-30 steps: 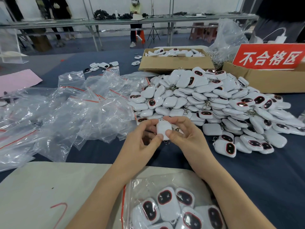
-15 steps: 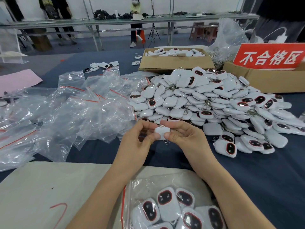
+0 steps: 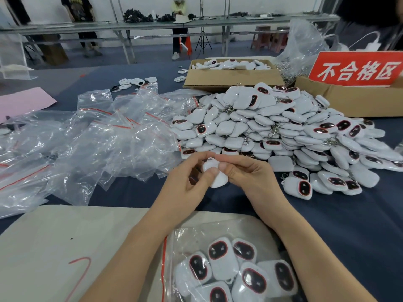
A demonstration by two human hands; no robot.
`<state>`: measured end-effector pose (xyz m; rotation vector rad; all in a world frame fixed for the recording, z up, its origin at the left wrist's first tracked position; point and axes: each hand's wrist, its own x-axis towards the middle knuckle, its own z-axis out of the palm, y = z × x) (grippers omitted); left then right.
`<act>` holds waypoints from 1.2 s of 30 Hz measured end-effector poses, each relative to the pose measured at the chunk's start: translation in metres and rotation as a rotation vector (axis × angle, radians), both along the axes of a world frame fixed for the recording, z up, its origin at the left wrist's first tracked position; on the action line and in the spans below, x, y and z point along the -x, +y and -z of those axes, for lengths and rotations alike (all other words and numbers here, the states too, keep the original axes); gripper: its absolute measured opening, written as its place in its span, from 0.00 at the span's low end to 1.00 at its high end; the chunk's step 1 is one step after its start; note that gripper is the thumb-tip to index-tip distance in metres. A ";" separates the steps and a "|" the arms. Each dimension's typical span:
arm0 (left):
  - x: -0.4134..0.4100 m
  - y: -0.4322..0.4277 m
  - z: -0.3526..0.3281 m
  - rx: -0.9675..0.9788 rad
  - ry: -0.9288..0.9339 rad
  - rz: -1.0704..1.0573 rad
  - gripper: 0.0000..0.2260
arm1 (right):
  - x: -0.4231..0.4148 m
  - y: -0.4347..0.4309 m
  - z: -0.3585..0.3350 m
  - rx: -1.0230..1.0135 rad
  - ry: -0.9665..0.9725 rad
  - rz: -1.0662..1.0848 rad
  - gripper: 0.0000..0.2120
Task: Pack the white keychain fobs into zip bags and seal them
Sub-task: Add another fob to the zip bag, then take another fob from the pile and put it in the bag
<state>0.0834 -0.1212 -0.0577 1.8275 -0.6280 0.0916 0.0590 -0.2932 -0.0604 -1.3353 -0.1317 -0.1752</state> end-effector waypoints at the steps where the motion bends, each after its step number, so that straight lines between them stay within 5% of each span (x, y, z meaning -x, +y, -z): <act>1: 0.000 0.000 0.000 -0.011 -0.001 0.005 0.10 | 0.000 0.000 0.000 0.019 -0.012 -0.003 0.11; 10: -0.010 0.029 -0.005 0.354 0.227 -0.222 0.11 | 0.010 -0.003 -0.008 0.089 0.024 0.039 0.11; 16: 0.019 0.051 -0.012 0.821 0.452 -0.248 0.05 | 0.031 -0.006 -0.021 0.169 -0.009 0.042 0.12; 24: 0.086 0.084 -0.001 0.507 0.391 -0.416 0.09 | 0.060 0.014 -0.034 0.470 0.001 -0.021 0.12; 27: 0.116 0.086 -0.003 0.567 0.485 -0.338 0.14 | 0.064 0.028 -0.045 0.736 0.018 -0.128 0.12; 30: 0.134 0.095 0.004 0.351 0.386 -0.365 0.16 | 0.063 0.045 -0.048 1.012 0.062 -0.282 0.13; 36: 0.151 0.104 0.004 0.409 0.493 -0.358 0.13 | 0.058 0.062 -0.047 1.198 0.093 -0.361 0.15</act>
